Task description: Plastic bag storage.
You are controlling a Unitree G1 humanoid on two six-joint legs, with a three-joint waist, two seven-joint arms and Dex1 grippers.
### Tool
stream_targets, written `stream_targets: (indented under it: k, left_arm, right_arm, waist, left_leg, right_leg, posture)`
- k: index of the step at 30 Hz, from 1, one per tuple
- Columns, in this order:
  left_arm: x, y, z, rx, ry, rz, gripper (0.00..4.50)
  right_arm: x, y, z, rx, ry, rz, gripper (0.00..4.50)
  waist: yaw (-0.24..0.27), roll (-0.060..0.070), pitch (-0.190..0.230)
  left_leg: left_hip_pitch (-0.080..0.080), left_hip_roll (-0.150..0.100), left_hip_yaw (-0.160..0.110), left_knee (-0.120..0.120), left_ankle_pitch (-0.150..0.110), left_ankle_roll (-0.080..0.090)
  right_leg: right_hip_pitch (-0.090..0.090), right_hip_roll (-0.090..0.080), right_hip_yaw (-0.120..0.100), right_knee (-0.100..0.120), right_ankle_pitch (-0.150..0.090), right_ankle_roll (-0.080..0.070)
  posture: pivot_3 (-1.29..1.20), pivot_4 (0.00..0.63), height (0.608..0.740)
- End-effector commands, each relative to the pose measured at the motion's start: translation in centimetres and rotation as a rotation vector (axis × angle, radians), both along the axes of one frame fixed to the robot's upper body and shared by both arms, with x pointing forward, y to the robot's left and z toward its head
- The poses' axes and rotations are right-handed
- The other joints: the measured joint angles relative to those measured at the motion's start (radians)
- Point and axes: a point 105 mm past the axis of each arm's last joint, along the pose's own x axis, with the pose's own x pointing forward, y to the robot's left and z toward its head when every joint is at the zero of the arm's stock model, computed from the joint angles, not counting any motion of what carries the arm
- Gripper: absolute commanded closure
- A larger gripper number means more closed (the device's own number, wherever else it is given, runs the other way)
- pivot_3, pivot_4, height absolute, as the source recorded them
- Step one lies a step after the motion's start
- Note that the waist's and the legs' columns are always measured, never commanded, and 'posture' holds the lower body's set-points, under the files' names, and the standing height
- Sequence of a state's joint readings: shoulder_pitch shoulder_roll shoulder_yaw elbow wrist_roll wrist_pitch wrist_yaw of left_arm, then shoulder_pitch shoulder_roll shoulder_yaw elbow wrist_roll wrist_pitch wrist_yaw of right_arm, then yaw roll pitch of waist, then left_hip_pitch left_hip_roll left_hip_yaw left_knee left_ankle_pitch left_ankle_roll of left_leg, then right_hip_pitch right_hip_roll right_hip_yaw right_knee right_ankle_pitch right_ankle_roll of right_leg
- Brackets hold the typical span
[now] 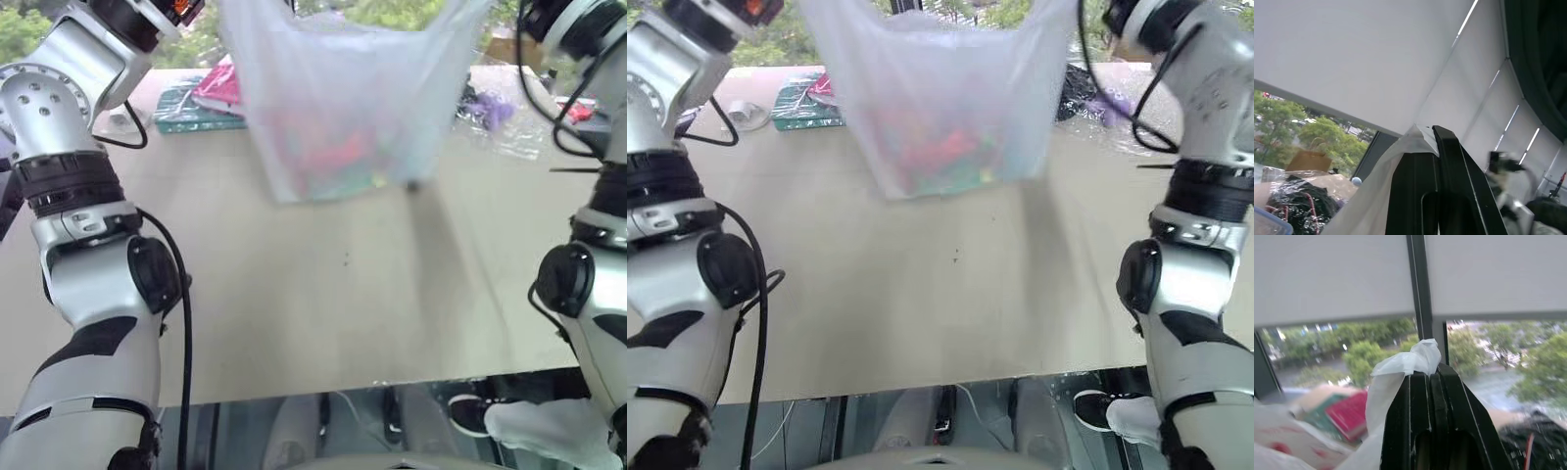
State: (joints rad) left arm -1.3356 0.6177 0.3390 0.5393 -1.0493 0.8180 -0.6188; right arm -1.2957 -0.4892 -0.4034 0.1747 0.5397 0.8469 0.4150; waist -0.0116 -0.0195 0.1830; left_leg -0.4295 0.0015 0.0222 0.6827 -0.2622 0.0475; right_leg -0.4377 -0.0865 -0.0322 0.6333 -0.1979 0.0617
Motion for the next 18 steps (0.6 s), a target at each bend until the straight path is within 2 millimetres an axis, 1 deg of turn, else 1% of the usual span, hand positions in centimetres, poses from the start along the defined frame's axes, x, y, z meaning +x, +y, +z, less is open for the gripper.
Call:
stream_targets:
  k: [1, 2, 3, 4, 6, 8, 9, 10, 12, 13, 14, 15, 17, 18]
  left_arm:
    - [-0.9, -0.7, 2.6, -0.033, -0.105, -0.028, 4.49]
    - [-0.7, -1.3, 2.1, -0.005, -0.106, -0.024, 4.49]
    - [-0.5, -1.9, 1.3, 0.026, -0.099, -0.034, 4.49]
    - [-0.4, -2.9, -0.1, 0.067, -0.081, -0.057, 4.49]
    - [-0.9, -4.4, -2.9, 0.118, -0.027, -0.121, 4.49]
    - [-1.4, -5.2, -4.9, 0.173, -0.005, -0.136, 4.49]
    - [-1.7, -6.0, -7.1, 0.218, 0.034, -0.146, 4.49]
    - [-2.0, -6.5, -8.7, 0.246, 0.062, -0.152, 4.49]
    - [-2.4, -7.6, -13.4, 0.317, 0.147, -0.129, 4.49]
    - [-2.6, -7.9, -15.1, 0.348, 0.156, -0.107, 4.49]
    - [-2.9, -8.1, -16.3, 0.360, 0.162, -0.090, 4.49]
    - [-3.3, -8.1, -17.2, 0.376, 0.162, -0.084, 4.49]
    - [-3.9, -7.7, -18.5, 0.405, 0.162, -0.068, 4.49]
    - [-4.2, -7.4, -19.1, 0.430, 0.157, -0.067, 4.49]
  right_arm:
    - [-4.8, -1.5, 4.3, 0.029, -0.171, -0.007, 4.50]
    - [-5.6, -1.7, 4.2, 0.002, -0.187, -0.021, 4.50]
    - [-6.3, -1.8, 3.5, -0.030, -0.190, -0.027, 4.50]
    - [-7.0, -1.8, 1.7, -0.054, -0.161, -0.025, 4.50]
    - [-7.6, -1.9, -2.8, -0.111, -0.056, -0.049, 4.50]
    - [-8.1, -1.8, -5.9, -0.176, 0.018, -0.083, 4.50]
    - [-8.2, -1.6, -9.0, -0.223, 0.095, -0.098, 4.50]
    - [-8.5, -1.4, -11.1, -0.253, 0.149, -0.106, 4.50]
    - [-8.8, -1.7, -16.5, -0.263, 0.303, -0.157, 4.50]
    - [-9.0, -1.8, -18.6, -0.288, 0.359, -0.177, 4.50]
    - [-9.3, -1.9, -20.4, -0.316, 0.410, -0.193, 4.50]
    - [-9.6, -2.1, -21.9, -0.339, 0.447, -0.204, 4.50]
    - [-10.4, -1.9, -23.6, -0.345, 0.486, -0.176, 4.50]
    - [-10.9, -1.8, -24.5, -0.376, 0.506, -0.162, 4.50]
  waist:
    - [0.000, 0.000, 0.000]
    - [-0.002, 0.000, 0.000]
    - [-0.003, 0.000, 0.000]
    - [-0.002, 0.000, 0.000]
    - [-0.002, 0.000, -0.002]
    - [-0.008, 0.002, -0.001]
    - [-0.008, 0.002, -0.001]
    - [-0.006, 0.002, -0.001]
    - [-0.004, 0.002, -0.002]
    - [-0.001, 0.003, -0.002]
    - [0.000, 0.003, -0.002]
    - [0.001, 0.003, -0.002]
    - [0.000, 0.003, -0.001]
    - [0.000, 0.003, -0.001]
  left_leg:
    - [-0.004, 0.000, 0.000, 0.001, 0.000, 0.000]
    - [-0.006, 0.000, 0.001, 0.001, 0.000, 0.000]
    - [-0.006, 0.000, 0.001, 0.000, 0.000, 0.000]
    - [-0.006, 0.000, 0.002, -0.001, 0.000, 0.000]
    - [-0.004, 0.002, 0.001, -0.003, 0.000, 0.000]
    - [-0.002, 0.004, 0.002, -0.002, 0.000, 0.000]
    - [-0.003, 0.003, 0.004, -0.001, 0.000, 0.000]
    - [-0.004, 0.003, 0.006, 0.000, 0.000, 0.000]
    - [-0.001, 0.004, 0.005, 0.001, 0.000, -0.001]
    - [0.001, 0.004, 0.005, 0.004, 0.000, -0.001]
    - [0.002, 0.004, 0.005, 0.003, 0.000, -0.001]
    - [0.003, 0.003, 0.006, 0.004, 0.000, -0.001]
    - [0.006, 0.003, 0.009, 0.005, -0.001, 0.002]
    - [0.007, 0.003, 0.011, 0.006, -0.001, 0.004]
  right_leg:
    - [-0.005, 0.000, 0.000, 0.001, 0.000, 0.000]
    - [-0.006, 0.000, 0.001, 0.001, 0.000, 0.000]
    - [-0.007, 0.000, 0.001, 0.002, 0.000, 0.000]
    - [-0.007, 0.000, 0.001, 0.001, 0.000, 0.000]
    - [-0.005, 0.000, 0.000, -0.002, 0.000, 0.000]
    - [-0.003, 0.000, 0.001, -0.002, 0.000, 0.000]
    - [-0.005, -0.001, 0.003, 0.001, 0.000, 0.001]
    - [-0.008, -0.002, 0.006, 0.004, 0.001, 0.001]
    - [-0.006, -0.001, 0.007, 0.007, 0.000, 0.001]
    - [-0.005, -0.001, 0.008, 0.007, 0.000, 0.001]
    - [-0.005, -0.001, 0.008, 0.007, 0.000, 0.001]
    - [-0.005, -0.001, 0.010, 0.008, 0.000, 0.001]
    - [-0.003, -0.001, 0.013, 0.009, 0.000, 0.001]
    - [-0.002, 0.000, 0.015, 0.009, 0.001, 0.001]
  posture:
    - [0.00, 0.150, 0.740]
    - [0.00, 0.150, 0.740]
    - [0.00, 0.150, 0.740]
    - [0.00, 0.150, 0.740]
    - [0.00, 0.150, 0.740]
    - [0.00, 0.150, 0.740]
    - [0.00, 0.150, 0.740]
    - [0.00, 0.150, 0.740]
    - [0.00, 0.150, 0.740]
    - [0.00, 0.150, 0.740]
    - [0.00, 0.150, 0.740]
    - [0.00, 0.150, 0.740]
    - [0.00, 0.150, 0.740]
    - [0.00, 0.150, 0.740]
